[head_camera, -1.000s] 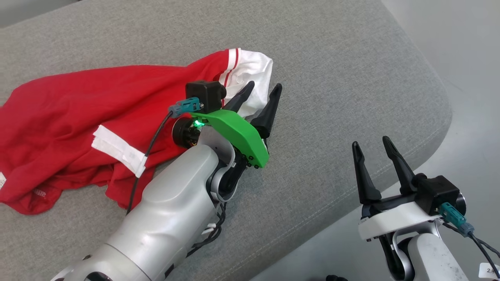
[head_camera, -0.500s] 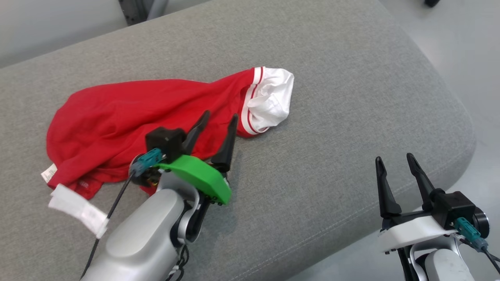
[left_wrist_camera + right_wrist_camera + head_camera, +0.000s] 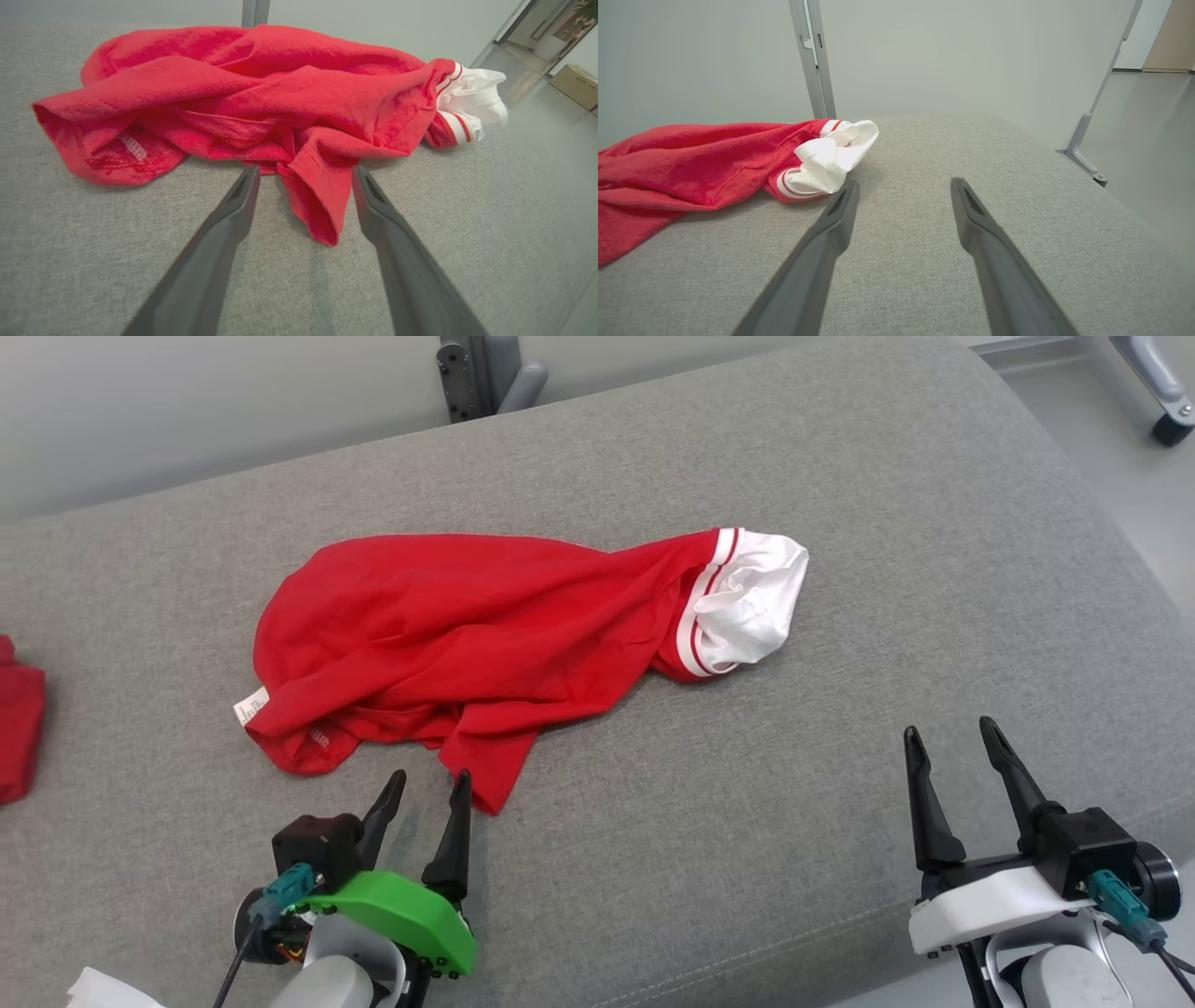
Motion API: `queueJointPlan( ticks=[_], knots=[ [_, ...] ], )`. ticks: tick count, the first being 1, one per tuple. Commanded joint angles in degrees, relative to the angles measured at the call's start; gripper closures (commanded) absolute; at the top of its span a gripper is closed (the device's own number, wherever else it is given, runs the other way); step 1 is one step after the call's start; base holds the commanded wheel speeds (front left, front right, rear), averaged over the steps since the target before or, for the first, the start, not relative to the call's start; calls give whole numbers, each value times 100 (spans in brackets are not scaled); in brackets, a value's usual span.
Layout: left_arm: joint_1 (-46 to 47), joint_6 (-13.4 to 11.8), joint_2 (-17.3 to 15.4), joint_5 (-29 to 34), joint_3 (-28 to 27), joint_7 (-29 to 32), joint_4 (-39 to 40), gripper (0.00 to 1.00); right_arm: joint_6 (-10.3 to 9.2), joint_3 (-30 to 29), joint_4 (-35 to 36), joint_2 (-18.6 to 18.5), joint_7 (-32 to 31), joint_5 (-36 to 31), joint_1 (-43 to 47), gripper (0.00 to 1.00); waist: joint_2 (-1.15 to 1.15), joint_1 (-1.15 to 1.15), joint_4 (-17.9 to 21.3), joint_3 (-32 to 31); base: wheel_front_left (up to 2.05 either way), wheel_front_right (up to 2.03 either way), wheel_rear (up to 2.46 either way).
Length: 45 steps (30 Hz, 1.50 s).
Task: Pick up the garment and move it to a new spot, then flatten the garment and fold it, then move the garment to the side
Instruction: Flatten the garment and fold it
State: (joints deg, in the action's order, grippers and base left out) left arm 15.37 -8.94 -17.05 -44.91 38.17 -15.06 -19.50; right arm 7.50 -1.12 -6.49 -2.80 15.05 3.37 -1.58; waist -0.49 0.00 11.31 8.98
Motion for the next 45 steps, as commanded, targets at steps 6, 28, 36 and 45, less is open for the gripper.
queueJointPlan(
  ticks=[6, 28, 36, 45],
  knots=[
    [249, 350, 152, -233, -15, 96, -483, 0, -2, 72, 31, -16, 20, -5, -115, 0, 49, 0, -57, 90, 0, 0, 0],
    [377, 1074, -450, -1174, -545, 853, 155, 100, -2, -51, 19, -15, 20, 104, 45, 0, 49, 0, 272, 64, 0, 0, 0],
    [-9, 642, -1288, -1749, -994, 1654, 2275, 100, -2, -30, -12, -16, 20, 110, 99, 0, 49, 0, 97, -54, 0, 0, 0],
    [-974, 375, -2210, -2149, -987, 2455, 3455, 100, -2, -84, 18, -15, 20, 43, 139, 0, 49, 0, -131, -72, 0, 0, 0]
  ],
)
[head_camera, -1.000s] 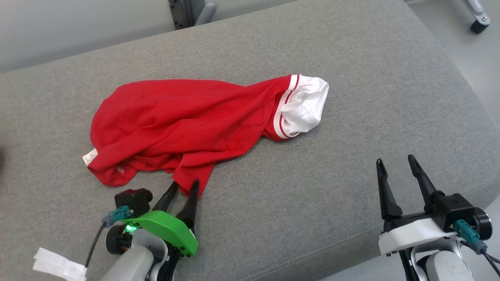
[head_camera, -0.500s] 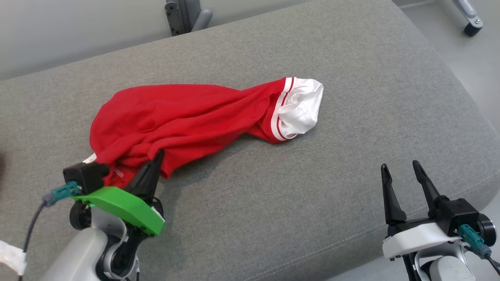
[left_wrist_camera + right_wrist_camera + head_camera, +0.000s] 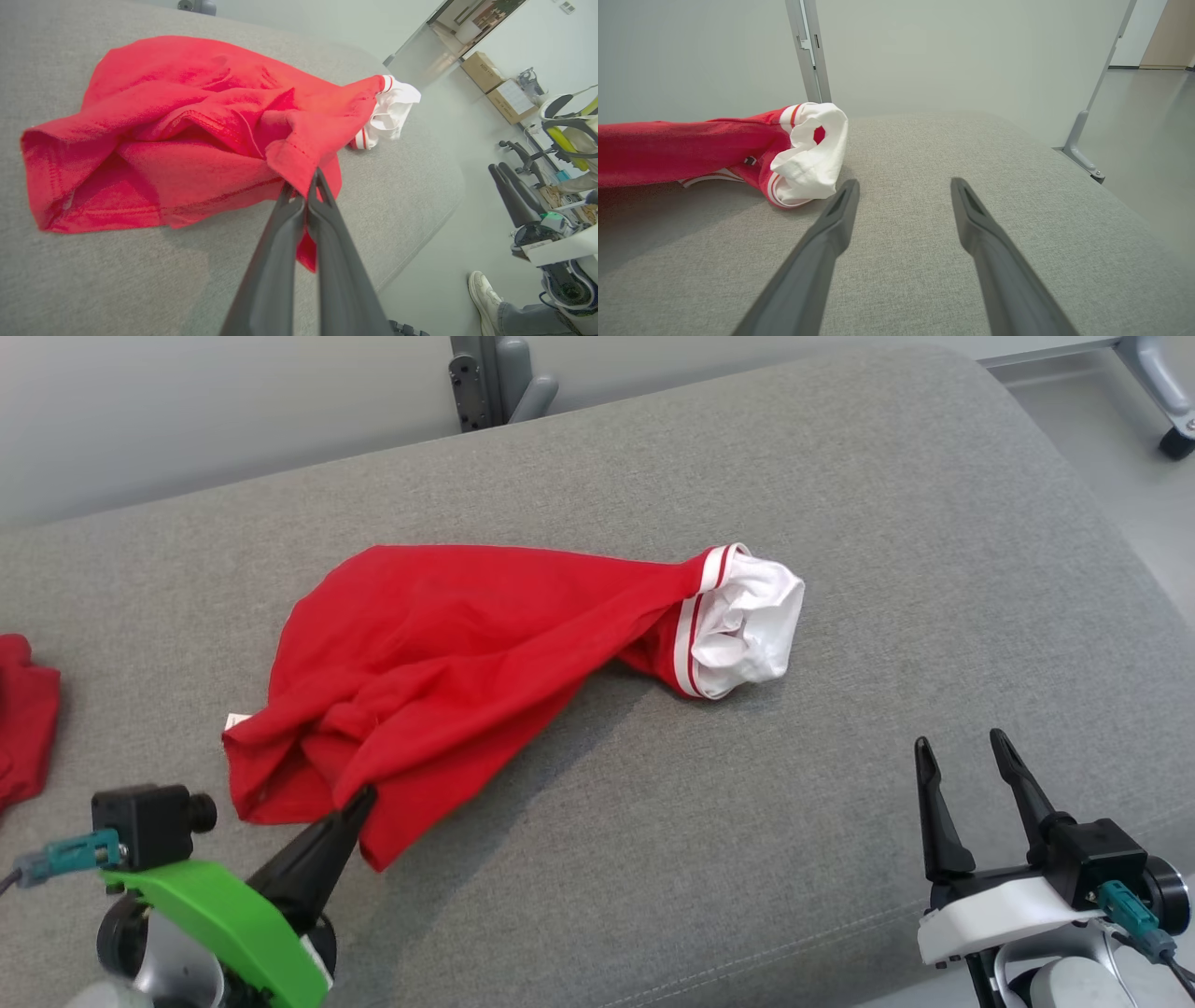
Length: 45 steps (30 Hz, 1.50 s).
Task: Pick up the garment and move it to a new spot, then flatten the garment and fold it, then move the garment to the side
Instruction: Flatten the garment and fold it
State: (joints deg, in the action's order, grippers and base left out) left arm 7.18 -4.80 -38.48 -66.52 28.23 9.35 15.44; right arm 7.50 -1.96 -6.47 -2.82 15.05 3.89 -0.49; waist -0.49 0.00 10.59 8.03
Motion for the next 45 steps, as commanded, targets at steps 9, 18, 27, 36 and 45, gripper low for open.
queueJointPlan(
  ticks=[9, 18, 27, 36, 45],
  knots=[
    [-447, -86, -77, 62, 68, -196, -1552, 100, -2, 46, 26, -12, 20, -173, -130, 0, 49, 0, -363, 203, 0, 0, 0],
    [-247, 211, 343, 203, 242, -489, -2274, 100, -2, 13, 19, -14, 20, -263, -144, 0, 49, 0, -461, 235, 0, 0, 0],
    [-372, 184, 475, 415, 235, -927, -2593, 0, -2, 7, -5, -13, 20, -261, -90, 0, 49, 0, -522, 193, 0, 0, 0],
    [-993, 182, 564, 284, 381, -1064, -2342, 0, -2, -59, -13, -13, 20, -264, 38, 0, 49, 0, -565, 15, 0, 0, 0],
    [-976, 176, 877, -72, -39, -1583, -2285, 0, -2, -71, -28, -14, 20, -340, 123, 0, 49, 0, -708, -167, 0, 0, 0]
  ],
)
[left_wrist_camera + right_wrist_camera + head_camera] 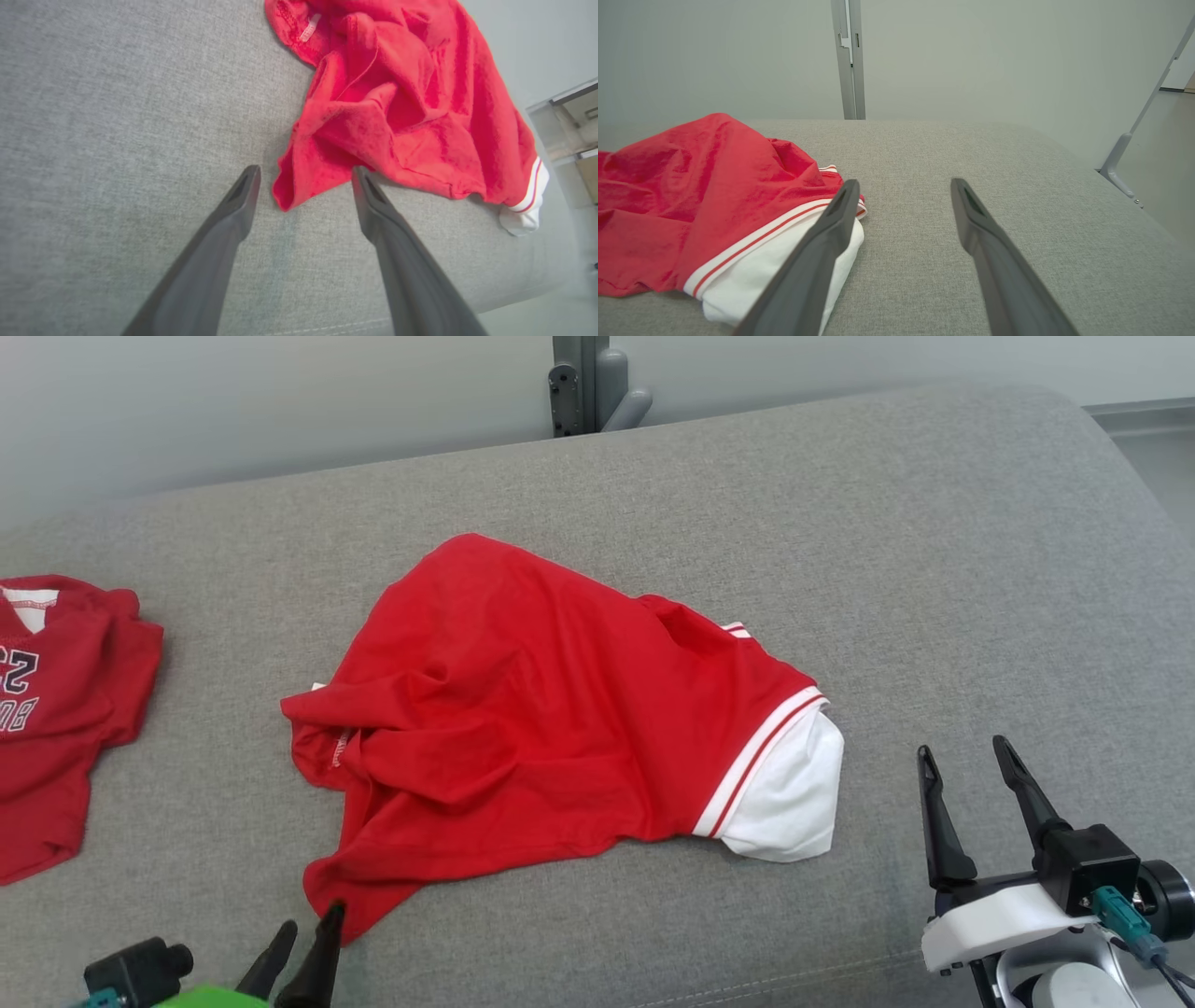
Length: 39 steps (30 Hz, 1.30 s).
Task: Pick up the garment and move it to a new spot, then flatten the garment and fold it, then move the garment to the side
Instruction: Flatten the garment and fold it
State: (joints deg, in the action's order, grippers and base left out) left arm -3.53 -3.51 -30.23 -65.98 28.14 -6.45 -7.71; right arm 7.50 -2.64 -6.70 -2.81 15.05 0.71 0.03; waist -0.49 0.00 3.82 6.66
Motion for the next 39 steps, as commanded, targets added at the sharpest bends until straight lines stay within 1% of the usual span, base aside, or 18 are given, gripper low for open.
queueJointPlan(
  ticks=[1, 6, 7, 8, 11, 13, 16, 18, 20, 21, 22, 25, 28, 30, 33, 35, 37, 39],
  knots=[
    [146, 119, 138, -364, -147, 49, 48, 0, -2, 5, -5, -15, 20, -31, 63, 0, 49, 0, -42, -42, 0, 0, 0],
    [340, 300, 183, -1296, -507, 627, -129, 0, -2, 99, -38, -14, 20, -22, 19, 0, 49, 0, -5, -104, 0, 0, 0],
    [389, 299, 188, -1468, -553, 777, -173, 0, -2, 113, -41, -16, 20, -7, 13, 0, 49, 0, 12, -108, 0, 0, 0],
    [389, 299, 188, -1468, -553, 777, -173, 0, -2, 113, -41, -16, 20, -7, 13, 0, 49, 0, 12, -108, 0, 0, 0],
    [510, 263, 164, -1905, -656, 1216, -328, 0, -2, 155, -46, -15, 19, 38, 39, 0, 49, 0, 80, -111, 0, 0, 0],
    [589, 294, 224, -2222, -742, 1458, -432, 0, -2, 169, -51, -15, 20, 73, 48, 0, 49, 0, 132, -89, 0, 0, 0],
    [726, 263, 172, -2355, -764, 1693, -628, 0, -2, 186, -56, -15, 20, 100, 37, 0, 49, 0, 206, -55, 0, 0, 0],
    [822, 325, 140, -2340, -651, 1904, -719, 0, -2, 184, -60, -15, 20, 124, 21, 0, 49, 0, 273, -23, 0, 0, 0],
    [894, 384, 122, -2303, -628, 1950, -768, 73, -2, 161, -52, -14, 20, 130, 11, 0, 49, 0, 299, -5, 0, 0, 0],
    [919, 443, 133, -2286, -605, 1979, -778, 100, -2, 160, -51, -13, 20, 131, 9, 0, 49, 0, 309, 2, 0, 0, 0],
    [943, 507, 129, -2245, -568, 2000, -786, 100, -2, 156, -54, -13, 20, 133, 7, 0, 49, 0, 317, 9, 0, 0, 0],
    [1137, 690, 115, -2018, -633, 1737, -805, 100, -2, 144, -70, -13, 20, 143, -7, 0, 49, 0, 325, 22, 0, 0, 0],
    [1428, 963, 165, -1692, -758, 1210, -618, 100, -2, 128, -66, -14, 20, 154, -22, 0, 49, 0, 303, 27, 0, 0, 0],
    [1627, 1051, 133, -1349, -768, 816, -423, 100, -2, 129, -71, -14, 20, 158, -28, 0, 49, 0, 279, 18, 0, 0, 0],
    [1849, 1097, -10, -601, -508, 347, -3, 100, -2, 130, -90, -15, 20, 164, -14, 0, 49, 0, 244, -26, 0, 0, 0],
    [1821, 1105, -182, -80, -112, 148, 390, 100, -2, 138, -95, -16, 19, 166, 11, 0, 49, 0, 236, -61, 0, 0, 0],
    [1610, 1102, -359, 225, 264, -45, 639, 100, -2, 101, -83, -16, 20, 173, 49, 0, 49, 0, 201, -82, 0, 0, 0],
    [1446, 1103, -550, 637, 654, -284, 689, 100, -2, 86, -78, -12, 20, 186, 89, 0, 49, 0, 148, -83, 0, 0, 0]
  ],
)
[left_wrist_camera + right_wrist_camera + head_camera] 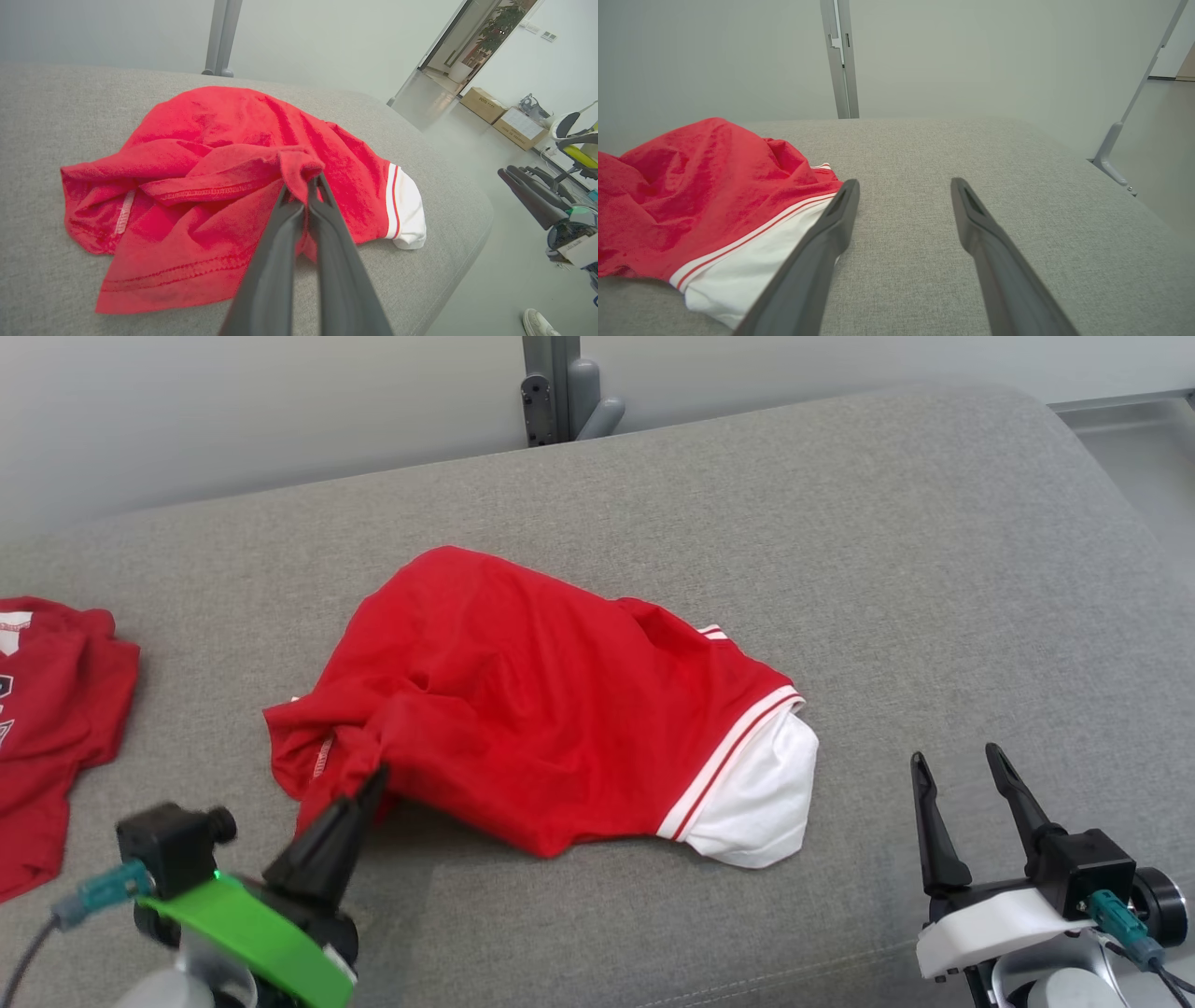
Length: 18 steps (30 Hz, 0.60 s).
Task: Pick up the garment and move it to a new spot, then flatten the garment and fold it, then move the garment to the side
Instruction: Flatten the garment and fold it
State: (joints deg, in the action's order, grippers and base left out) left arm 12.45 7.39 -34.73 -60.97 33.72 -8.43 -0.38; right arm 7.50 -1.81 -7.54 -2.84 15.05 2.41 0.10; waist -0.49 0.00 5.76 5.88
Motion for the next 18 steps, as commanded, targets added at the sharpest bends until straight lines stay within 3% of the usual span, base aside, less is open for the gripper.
queueJointPlan(
  ticks=[1, 10, 18],
  knots=[
    [-264, 14, -89, 198, 288, -195, -78, 100, -2, -11, 4, -9, 19, 23, 94, 0, 49, 0, -82, -4, 0, 0, 0],
    [-741, 15, 262, 323, 1139, -662, -736, 100, -2, -37, 17, -11, 19, -73, 34, 0, 49, 0, -406, 22, 0, 0, 0],
    [-865, 16, 481, 720, 933, -675, -1284, 100, -2, -39, 20, -11, 20, -129, 7, 0, 49, 0, -606, 71, 0, 0, 0]
  ],
)
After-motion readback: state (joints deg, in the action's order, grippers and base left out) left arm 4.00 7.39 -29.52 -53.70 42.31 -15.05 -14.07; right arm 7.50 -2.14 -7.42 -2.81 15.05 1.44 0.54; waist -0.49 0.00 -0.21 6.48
